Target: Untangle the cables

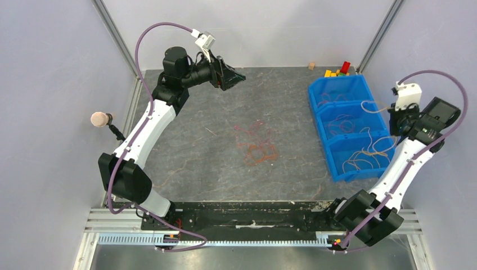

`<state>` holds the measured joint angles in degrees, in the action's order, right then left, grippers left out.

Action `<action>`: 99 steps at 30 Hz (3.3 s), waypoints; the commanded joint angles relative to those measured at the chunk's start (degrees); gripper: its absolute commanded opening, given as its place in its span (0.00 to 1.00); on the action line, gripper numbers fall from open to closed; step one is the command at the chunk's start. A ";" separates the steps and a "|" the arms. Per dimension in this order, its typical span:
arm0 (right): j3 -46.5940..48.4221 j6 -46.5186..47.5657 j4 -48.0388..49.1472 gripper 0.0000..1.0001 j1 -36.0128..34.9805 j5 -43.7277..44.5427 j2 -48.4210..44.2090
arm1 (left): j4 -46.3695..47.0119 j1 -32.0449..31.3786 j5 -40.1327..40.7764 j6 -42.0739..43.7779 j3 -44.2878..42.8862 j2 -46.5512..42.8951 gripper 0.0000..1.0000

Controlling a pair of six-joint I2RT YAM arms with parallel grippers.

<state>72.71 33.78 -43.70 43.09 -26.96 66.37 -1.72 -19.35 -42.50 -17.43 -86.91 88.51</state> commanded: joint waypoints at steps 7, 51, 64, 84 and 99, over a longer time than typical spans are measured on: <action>-13.83 8.24 3.04 0.00 -3.70 1.65 -1.26 | -0.77 0.44 -1.31 1.88 -1.62 -0.11 0.82; -20.52 5.63 12.43 0.00 -5.04 3.51 -15.09 | -10.39 0.37 -3.13 -1.73 -20.50 12.81 0.80; -37.63 21.40 29.12 0.00 -6.80 2.66 -5.21 | -11.42 0.43 -2.84 0.22 -18.43 12.26 0.80; -2.74 27.20 -16.55 0.98 -15.30 2.69 3.66 | -33.00 1.07 11.38 22.68 -13.20 10.13 0.82; -9.28 39.33 -22.38 0.00 -6.32 10.12 8.40 | -32.57 1.60 11.26 23.42 -10.97 9.23 0.81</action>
<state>65.23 68.27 -64.01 30.48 -20.45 72.20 -34.63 -17.89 -31.03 3.90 -97.10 99.81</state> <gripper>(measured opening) 0.005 0.818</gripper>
